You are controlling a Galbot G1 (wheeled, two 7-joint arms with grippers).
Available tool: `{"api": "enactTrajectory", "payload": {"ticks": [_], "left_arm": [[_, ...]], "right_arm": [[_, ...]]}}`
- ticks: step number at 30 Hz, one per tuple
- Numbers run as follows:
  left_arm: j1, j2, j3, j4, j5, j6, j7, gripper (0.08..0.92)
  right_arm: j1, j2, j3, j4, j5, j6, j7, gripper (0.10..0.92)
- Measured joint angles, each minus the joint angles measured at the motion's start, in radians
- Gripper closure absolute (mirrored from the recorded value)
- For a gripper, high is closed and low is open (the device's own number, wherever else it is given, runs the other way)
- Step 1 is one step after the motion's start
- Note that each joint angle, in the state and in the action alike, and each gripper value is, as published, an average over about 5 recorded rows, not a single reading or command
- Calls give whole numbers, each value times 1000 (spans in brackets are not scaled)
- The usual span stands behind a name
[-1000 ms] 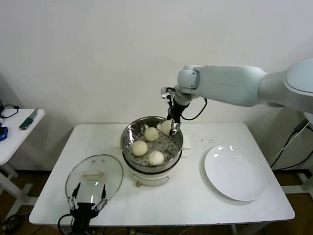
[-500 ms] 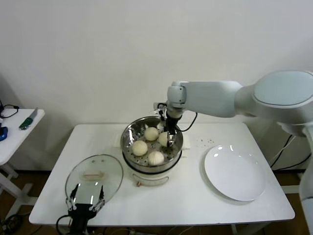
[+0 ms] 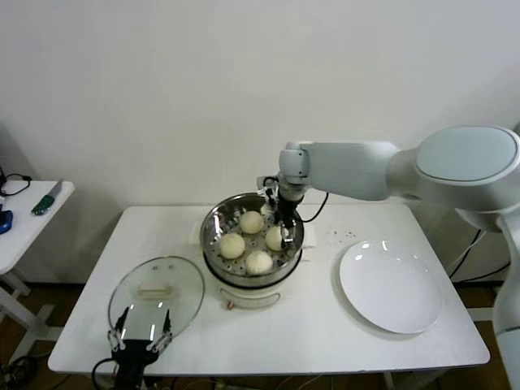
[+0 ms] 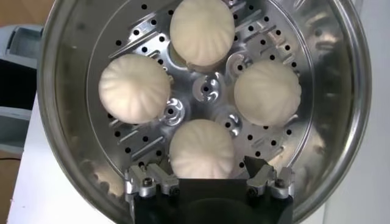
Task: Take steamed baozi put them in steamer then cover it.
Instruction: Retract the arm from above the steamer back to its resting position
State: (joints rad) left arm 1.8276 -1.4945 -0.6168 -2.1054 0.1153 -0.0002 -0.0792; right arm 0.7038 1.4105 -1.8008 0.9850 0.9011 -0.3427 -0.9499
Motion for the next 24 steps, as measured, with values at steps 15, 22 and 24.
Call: {"api": "enactTrajectory", "payload": {"ticks": [15, 22, 24], "left_arm": [[-10, 4, -23, 0, -2, -5, 1, 177], [-23, 2, -29, -13, 9, -13, 13, 177], [-28, -1, -26, -17, 17, -15, 15, 177]], "right_arm": [[83, -165, 84, 110, 49, 66, 67, 203], [41, -372, 206, 243, 49, 163, 261, 203], [-1, -435, 265, 281, 44, 196, 323, 203]]}}
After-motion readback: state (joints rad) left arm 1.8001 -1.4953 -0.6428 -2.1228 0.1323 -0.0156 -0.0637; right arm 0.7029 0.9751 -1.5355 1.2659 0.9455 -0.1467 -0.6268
